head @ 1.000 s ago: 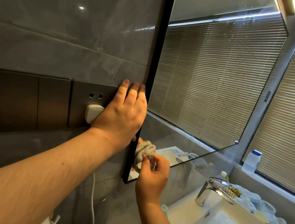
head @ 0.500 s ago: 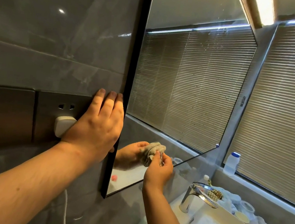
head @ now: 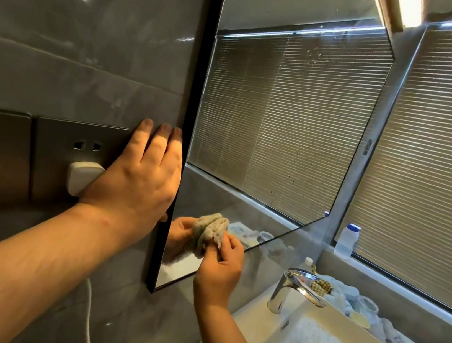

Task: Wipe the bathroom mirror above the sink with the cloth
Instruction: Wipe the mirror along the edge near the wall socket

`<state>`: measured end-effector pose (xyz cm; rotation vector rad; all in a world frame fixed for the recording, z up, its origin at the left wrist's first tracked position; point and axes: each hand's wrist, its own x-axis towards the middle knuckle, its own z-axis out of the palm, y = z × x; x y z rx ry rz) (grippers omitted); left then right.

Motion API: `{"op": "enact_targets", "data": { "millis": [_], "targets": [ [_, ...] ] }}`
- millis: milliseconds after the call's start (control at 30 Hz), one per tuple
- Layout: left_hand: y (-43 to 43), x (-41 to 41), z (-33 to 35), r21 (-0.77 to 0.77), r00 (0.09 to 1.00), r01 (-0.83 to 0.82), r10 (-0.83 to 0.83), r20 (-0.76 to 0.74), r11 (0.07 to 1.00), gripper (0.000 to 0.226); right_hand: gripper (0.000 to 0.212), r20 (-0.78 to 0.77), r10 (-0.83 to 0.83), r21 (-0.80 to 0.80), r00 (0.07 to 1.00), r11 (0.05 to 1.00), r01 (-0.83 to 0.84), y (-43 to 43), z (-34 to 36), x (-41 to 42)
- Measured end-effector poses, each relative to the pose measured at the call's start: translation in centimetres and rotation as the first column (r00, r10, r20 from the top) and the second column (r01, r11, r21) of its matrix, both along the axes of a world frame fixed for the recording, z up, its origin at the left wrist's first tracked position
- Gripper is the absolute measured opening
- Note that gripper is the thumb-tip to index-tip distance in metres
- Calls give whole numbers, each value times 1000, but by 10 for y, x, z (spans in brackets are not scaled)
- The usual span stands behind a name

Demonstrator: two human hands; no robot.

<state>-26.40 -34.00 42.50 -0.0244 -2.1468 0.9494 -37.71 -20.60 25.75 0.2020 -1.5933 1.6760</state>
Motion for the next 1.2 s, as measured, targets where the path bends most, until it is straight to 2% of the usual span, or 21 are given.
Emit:
{"op": "enact_targets", "data": {
  "millis": [133, 200, 367, 533, 667, 733, 867, 900, 1000, 1033, 1133, 1200],
  "targets": [
    [1, 1, 0, -1, 1000, 1, -1, 7, 1000, 100, 12, 187, -63, -110, 980, 990, 84, 21, 11, -37],
    [2, 2, 1, 14, 1000, -10, 10, 21, 1000, 101, 16, 254, -87, -155, 963, 979, 129, 35, 16, -56],
    [2, 0, 2, 47, 999, 28, -29, 37, 999, 85, 26, 414, -38, -248, 910, 957, 152, 68, 11, -87],
    [1, -1, 2, 52, 998, 3, -6, 56, 999, 97, 28, 515, -72, -165, 854, 969, 181, 81, -15, -99],
    [2, -1, 3, 51, 998, 4, -7, 64, 999, 100, 25, 521, -88, -130, 849, 975, 181, 83, -16, -97],
    [2, 0, 3, 53, 997, 0, -4, 77, 999, 99, 26, 486, -94, -105, 869, 981, 164, 82, -15, -96],
    [2, 0, 3, 68, 997, -1, -5, 82, 998, 102, 61, 320, -131, -13, 938, 990, 143, 69, -2, -90],
    [3, 1, 3, 69, 997, -2, -4, 83, 998, 103, 63, 272, -113, 1, 956, 993, 118, 66, 5, -85],
    [3, 1, 3, 65, 996, -14, 8, 86, 998, 104, 38, 115, -57, 38, 992, 998, 53, 55, 27, -66],
    [3, 1, 3, 71, 997, -15, 9, 82, 997, 105, 35, 38, -55, 67, 998, 996, 52, 48, 32, -59],
    [4, 0, 2, 98, 997, 4, -11, 71, 995, 107, 45, -188, -30, 156, 982, 986, 60, 25, 38, -31],
    [4, -1, 2, 114, 997, 23, -31, 68, 993, 107, 44, -317, -20, 242, 948, 965, 101, 7, 33, -14]
  ]
}}
